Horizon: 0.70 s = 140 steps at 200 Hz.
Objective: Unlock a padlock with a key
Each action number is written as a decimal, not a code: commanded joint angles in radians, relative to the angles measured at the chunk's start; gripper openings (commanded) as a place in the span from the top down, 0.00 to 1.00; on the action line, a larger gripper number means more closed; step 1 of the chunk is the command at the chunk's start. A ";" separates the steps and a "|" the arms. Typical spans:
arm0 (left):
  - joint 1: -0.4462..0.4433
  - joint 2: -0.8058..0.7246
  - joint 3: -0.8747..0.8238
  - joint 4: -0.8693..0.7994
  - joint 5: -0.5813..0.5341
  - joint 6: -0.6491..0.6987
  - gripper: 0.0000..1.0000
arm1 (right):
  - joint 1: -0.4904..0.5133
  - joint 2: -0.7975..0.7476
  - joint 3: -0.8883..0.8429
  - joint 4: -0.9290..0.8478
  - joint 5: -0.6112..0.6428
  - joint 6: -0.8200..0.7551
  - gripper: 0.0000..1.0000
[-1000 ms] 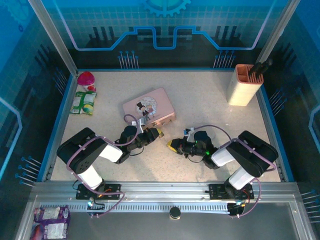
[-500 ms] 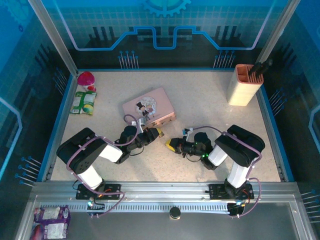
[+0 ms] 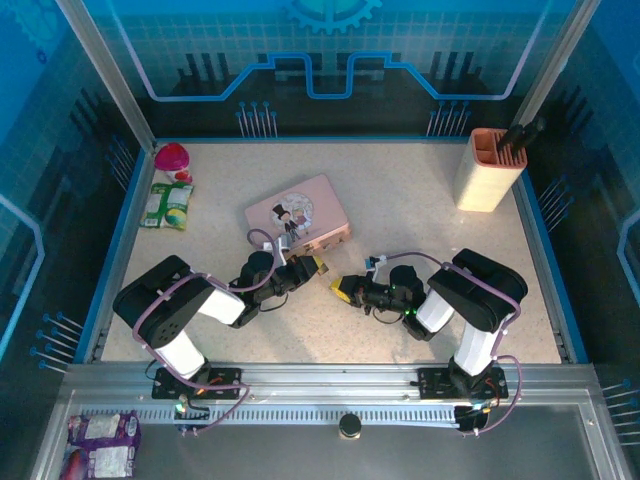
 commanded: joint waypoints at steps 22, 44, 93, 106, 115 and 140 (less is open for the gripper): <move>-0.018 -0.064 -0.007 0.148 0.044 -0.021 1.00 | -0.013 0.005 -0.010 0.041 0.005 0.001 1.00; -0.026 -0.074 -0.009 0.145 0.037 -0.017 1.00 | -0.013 0.001 -0.013 0.041 0.008 0.000 1.00; -0.032 -0.083 -0.014 0.142 0.037 -0.016 1.00 | -0.007 0.006 -0.004 0.041 0.015 0.001 1.00; -0.032 -0.081 -0.016 0.144 0.034 -0.015 1.00 | -0.008 0.004 -0.007 0.041 0.015 0.001 1.00; -0.032 -0.080 -0.017 0.153 0.031 -0.016 1.00 | -0.010 0.007 -0.008 0.040 0.016 -0.003 1.00; -0.033 -0.070 -0.014 0.160 0.038 -0.019 1.00 | -0.002 0.023 0.006 0.041 0.016 0.007 1.00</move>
